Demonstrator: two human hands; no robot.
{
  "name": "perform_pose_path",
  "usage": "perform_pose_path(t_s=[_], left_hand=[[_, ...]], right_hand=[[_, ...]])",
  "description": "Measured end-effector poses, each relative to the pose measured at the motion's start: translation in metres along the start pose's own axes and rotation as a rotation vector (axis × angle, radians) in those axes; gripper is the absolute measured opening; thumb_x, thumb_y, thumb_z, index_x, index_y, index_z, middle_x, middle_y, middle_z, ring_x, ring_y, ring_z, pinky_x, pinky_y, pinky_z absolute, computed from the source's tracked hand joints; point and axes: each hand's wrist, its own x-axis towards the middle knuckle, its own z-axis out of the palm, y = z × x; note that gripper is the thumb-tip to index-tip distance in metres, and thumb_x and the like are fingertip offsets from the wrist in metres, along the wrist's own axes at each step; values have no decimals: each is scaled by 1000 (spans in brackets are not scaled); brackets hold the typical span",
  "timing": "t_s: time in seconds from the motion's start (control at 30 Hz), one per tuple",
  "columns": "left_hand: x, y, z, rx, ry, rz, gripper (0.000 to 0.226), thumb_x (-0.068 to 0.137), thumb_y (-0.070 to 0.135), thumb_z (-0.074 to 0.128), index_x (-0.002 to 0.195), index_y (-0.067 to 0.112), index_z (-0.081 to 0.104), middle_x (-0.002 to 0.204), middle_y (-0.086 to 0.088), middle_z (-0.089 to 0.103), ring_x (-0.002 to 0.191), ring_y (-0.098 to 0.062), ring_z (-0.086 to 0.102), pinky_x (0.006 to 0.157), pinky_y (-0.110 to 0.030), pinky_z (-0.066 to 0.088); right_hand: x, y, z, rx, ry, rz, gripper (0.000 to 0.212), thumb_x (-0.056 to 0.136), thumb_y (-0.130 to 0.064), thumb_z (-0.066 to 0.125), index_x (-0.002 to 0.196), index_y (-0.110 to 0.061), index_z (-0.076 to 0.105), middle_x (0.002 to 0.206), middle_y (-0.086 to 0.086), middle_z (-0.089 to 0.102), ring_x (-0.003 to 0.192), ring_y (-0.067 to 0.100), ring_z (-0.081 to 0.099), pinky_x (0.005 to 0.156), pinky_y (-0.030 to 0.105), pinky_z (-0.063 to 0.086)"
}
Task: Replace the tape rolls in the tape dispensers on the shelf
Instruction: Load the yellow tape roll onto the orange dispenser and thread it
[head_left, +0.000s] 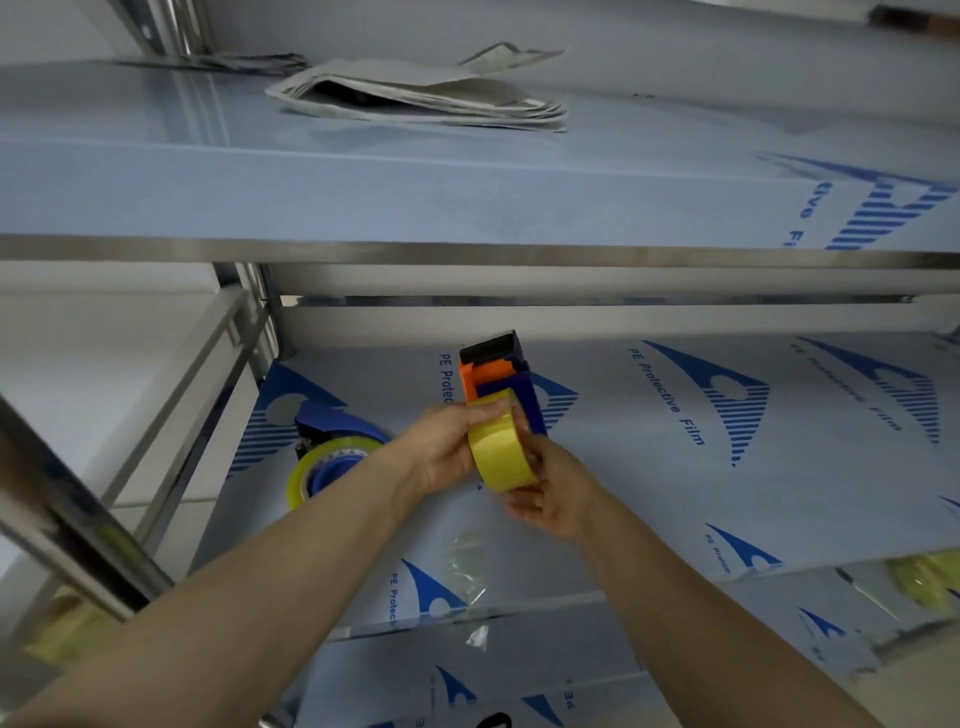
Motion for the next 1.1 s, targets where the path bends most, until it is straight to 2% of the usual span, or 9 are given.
perform_pose_path(t_s=[0.13,0.23,0.33,0.53,0.67,0.73,0.87,1.0,1.1], left_hand=[[4,-6,-5,119,157,76,8,85,4,63,93,6,63,90,-10,69,71,-15,69,65,-29,59],[5,-7,-7,137,186,84,19,84,7,65,102,1,64,90,-11,70,70,-16,69,69,-30,58],[5,-3,-6,68,167,57,28,90,11,57,114,-4,60,95,-14,68,81,-23,67,79,-38,56],[-2,8,-12,-48,124,4,28,88,9,35,100,4,59,74,-12,71,69,-24,67,68,-33,52],[-7,5,-8,1,76,-21,26,96,11,36,109,5,58,80,-11,73,74,-23,69,67,-37,53],[-9,4,-6,14,65,-28,26,96,9,37,111,4,58,88,-13,71,79,-24,69,68,-38,54],[-12,2,-5,28,105,-10,27,94,2,41,115,1,57,100,-15,68,87,-27,67,74,-39,53],[-14,5,-6,26,187,18,35,93,6,49,127,-4,51,118,-22,63,95,-30,64,78,-42,55],[-15,5,-9,24,255,26,38,93,12,54,126,-5,52,113,-21,65,90,-29,66,69,-40,59]], right_hand=[[6,-2,-11,-54,350,-399,16,84,-16,57,100,-12,57,95,8,58,83,20,54,70,29,43],[1,-4,-13,-257,139,-609,21,80,-4,63,95,-19,60,93,0,63,91,17,59,80,28,48],[2,1,-11,-542,-99,-584,38,71,-1,73,105,-14,61,106,5,67,101,19,63,90,33,51],[-6,2,-7,-479,-126,-658,21,79,-6,70,98,3,67,89,10,69,71,5,67,65,13,51],[-1,-4,2,-468,58,-625,56,79,-46,66,81,10,64,84,27,68,79,32,68,79,48,56],[-1,-9,5,-476,122,-606,68,77,-56,62,82,12,64,85,29,68,81,39,67,79,54,55],[-7,-17,9,-434,169,-533,61,83,-53,57,77,7,65,82,23,70,80,33,69,79,45,57],[-19,-15,9,-232,47,-484,20,86,-26,61,97,-10,62,94,10,68,83,22,68,73,36,59],[-21,-7,4,-357,-5,-654,47,78,-8,69,118,-21,48,100,3,57,89,17,61,74,32,55]])
